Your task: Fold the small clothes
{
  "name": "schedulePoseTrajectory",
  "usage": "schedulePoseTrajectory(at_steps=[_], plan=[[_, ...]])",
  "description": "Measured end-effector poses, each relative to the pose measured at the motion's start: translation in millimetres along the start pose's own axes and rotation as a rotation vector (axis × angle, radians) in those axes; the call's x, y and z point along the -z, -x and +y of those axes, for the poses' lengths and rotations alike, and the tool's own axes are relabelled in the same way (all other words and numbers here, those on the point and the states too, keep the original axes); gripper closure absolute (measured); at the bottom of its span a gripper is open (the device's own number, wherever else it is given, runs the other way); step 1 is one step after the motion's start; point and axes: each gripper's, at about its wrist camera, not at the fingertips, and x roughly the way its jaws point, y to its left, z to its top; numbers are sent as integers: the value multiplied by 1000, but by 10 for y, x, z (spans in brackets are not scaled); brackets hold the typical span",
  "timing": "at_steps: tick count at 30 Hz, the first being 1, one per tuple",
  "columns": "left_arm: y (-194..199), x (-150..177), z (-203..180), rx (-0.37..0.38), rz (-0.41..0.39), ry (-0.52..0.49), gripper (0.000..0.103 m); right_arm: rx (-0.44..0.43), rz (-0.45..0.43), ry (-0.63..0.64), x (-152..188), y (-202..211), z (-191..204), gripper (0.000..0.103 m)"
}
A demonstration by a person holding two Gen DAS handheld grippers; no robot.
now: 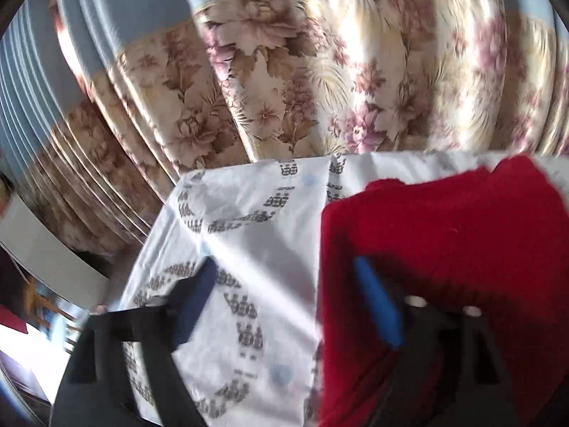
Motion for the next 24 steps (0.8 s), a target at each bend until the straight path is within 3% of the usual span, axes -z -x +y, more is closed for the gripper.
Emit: schedulePoseTrajectory(at_steps=[5, 7, 11, 17, 21, 24], plan=[[448, 146, 281, 153, -30, 151, 20, -48, -52, -26, -54, 335, 11, 3], [591, 186, 239, 203, -52, 157, 20, -103, -56, -59, -42, 449, 18, 3], [512, 248, 2, 160, -17, 93, 20, -128, -50, -47, -22, 546, 192, 3], [268, 449, -100, 220, 28, 117, 18, -195, 14, -40, 178, 388, 533, 3], [204, 503, -53, 241, 32, 152, 14, -192, 87, -15, 357, 98, 809, 3], [159, 554, -53, 241, 13, 151, 8, -139, 126, 2, 498, -115, 906, 3]])
